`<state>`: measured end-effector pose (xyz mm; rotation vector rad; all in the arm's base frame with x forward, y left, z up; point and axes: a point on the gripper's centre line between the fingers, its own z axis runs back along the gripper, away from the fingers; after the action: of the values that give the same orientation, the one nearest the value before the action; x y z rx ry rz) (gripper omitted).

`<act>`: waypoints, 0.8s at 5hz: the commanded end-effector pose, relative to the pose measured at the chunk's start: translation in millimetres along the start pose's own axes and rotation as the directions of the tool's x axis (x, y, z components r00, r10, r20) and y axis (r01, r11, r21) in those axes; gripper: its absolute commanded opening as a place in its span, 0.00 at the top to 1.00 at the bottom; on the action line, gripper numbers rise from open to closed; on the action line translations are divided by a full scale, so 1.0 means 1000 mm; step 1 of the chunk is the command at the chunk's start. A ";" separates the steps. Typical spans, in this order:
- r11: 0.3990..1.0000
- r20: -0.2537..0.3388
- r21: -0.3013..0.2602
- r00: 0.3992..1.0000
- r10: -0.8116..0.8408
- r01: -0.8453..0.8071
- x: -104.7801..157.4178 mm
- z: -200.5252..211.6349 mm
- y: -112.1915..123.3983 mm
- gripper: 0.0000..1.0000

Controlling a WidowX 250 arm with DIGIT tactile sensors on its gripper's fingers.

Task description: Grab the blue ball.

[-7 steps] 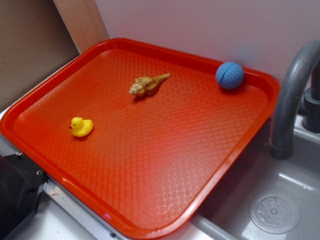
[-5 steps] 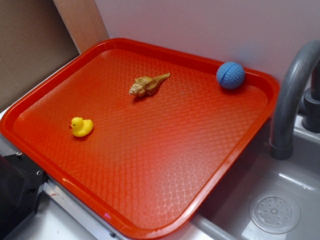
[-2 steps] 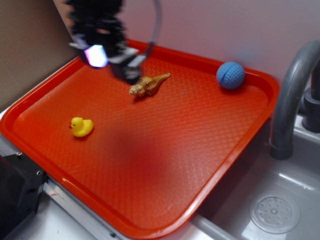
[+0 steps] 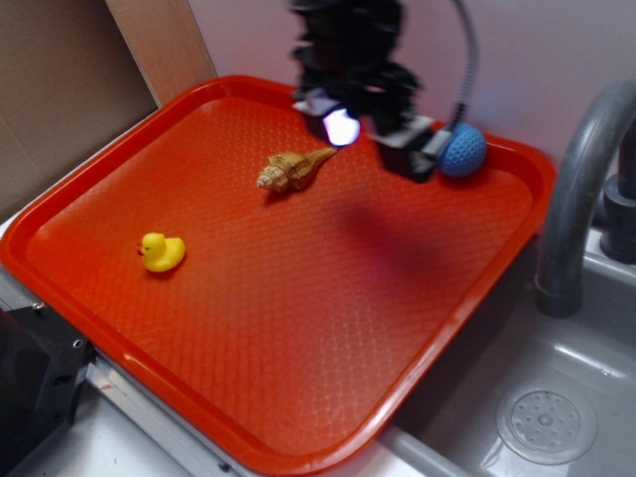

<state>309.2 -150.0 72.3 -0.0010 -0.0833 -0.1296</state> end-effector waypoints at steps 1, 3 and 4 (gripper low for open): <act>0.997 0.100 0.075 0.995 0.003 -0.010 0.054 -0.010 -0.026 0.00; 0.997 0.142 0.063 0.989 0.038 -0.047 0.058 0.005 0.014 0.00; 1.000 0.095 -0.021 0.995 0.001 0.001 0.060 -0.009 0.020 0.96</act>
<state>358.9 -140.2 46.1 -0.0146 -0.0969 -0.1410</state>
